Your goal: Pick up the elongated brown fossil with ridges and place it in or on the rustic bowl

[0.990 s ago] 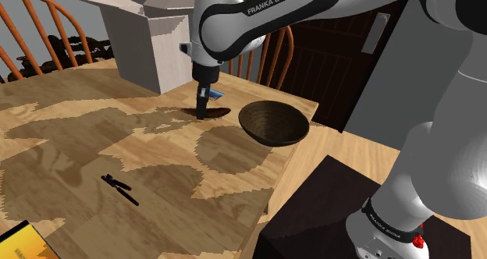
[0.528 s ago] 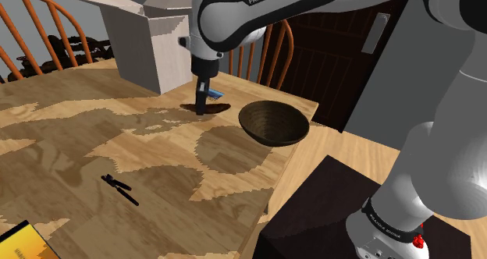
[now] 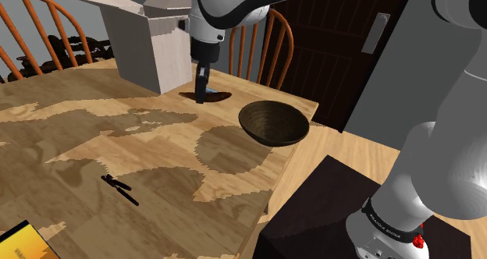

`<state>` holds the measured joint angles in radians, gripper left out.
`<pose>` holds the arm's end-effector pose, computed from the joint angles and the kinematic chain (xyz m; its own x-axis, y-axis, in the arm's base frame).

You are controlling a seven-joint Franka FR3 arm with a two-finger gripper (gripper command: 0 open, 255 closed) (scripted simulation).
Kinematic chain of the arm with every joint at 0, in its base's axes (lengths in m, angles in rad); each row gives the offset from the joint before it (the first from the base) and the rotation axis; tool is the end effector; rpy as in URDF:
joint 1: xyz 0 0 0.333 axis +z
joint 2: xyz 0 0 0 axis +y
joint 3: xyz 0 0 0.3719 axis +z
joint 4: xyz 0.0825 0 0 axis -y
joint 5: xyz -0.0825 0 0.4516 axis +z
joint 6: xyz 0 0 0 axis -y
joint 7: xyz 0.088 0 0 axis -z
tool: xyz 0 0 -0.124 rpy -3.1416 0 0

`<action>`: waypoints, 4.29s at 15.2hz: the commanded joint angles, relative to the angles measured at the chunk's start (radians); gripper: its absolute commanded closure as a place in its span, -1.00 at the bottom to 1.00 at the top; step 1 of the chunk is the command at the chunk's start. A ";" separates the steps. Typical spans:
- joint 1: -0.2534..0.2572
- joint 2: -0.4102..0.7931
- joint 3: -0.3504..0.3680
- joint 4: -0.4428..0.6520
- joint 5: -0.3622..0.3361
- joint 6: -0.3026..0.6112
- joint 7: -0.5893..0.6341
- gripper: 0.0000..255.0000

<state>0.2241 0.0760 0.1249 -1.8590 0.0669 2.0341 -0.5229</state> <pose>0.6208 0.2291 0.4997 0.6601 0.7414 0.1211 0.7479 -0.6637 -0.0132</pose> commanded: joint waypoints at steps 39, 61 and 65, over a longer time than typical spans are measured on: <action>0.024 -0.709 -0.012 -0.523 0.075 -0.185 -0.011 1.00; 0.027 -0.704 -0.004 -0.639 0.085 -0.064 -0.021 -1.00; 0.022 -0.725 -0.019 -0.527 0.073 -0.197 -0.018 -1.00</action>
<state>0.2474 -0.6464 0.1096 -2.4174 0.1428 1.8725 -0.5416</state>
